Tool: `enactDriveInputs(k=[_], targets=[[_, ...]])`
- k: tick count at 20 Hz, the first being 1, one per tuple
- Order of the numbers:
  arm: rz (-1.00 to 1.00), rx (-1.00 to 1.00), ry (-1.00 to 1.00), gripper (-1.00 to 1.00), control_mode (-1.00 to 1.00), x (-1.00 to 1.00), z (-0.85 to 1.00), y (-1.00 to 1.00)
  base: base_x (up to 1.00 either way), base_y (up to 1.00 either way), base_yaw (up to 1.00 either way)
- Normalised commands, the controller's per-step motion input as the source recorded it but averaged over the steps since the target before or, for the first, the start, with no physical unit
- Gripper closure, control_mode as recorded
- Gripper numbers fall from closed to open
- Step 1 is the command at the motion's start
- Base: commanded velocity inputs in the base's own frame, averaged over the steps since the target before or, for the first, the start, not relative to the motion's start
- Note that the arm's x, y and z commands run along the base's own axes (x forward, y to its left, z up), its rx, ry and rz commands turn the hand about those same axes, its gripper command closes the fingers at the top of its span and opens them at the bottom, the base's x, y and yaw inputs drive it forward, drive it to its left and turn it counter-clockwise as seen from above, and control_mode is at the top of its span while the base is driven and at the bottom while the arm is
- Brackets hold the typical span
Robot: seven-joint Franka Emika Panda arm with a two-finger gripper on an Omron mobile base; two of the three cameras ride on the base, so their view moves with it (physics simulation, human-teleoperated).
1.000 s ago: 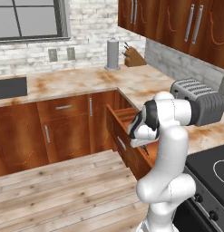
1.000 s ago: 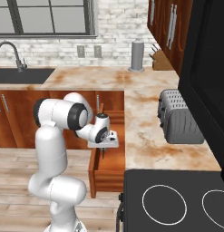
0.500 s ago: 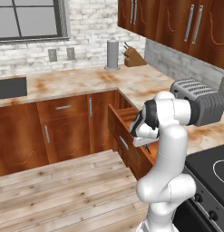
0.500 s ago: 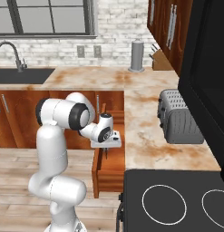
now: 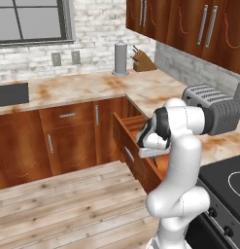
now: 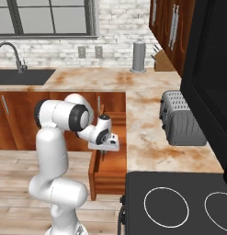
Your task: Organize the utensils by type. Pick up the wooden spoons from the counter and place them in the open cabinet. Then pick up the metallic utensils from the counter and place them in the open drawer.
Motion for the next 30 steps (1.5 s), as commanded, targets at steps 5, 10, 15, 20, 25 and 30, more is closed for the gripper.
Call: enactDriveInputs(k=[5,10,15,20,25,30], targets=[[-0.14,0.00,0.00,1.00,-1.00,-0.15,-0.17,0.38,0.00,0.00,0.00],[-0.11,0.00,0.00,1.00,-1.00,-0.01,-0.01,0.45,0.00,0.00,0.00],[-0.08,0.00,0.00,1.00,-1.00,-0.03,0.00,0.47,0.00,0.00,0.00],[-0.07,-0.01,0.01,1.00,-1.00,-0.01,0.00,0.44,0.00,0.00,0.00],[-0.05,-0.02,0.06,1.00,-1.00,0.00,0.00,0.43,0.00,0.00,0.00],[-0.02,-0.01,0.04,1.00,-1.00,0.00,0.00,0.41,0.00,0.00,0.00]])
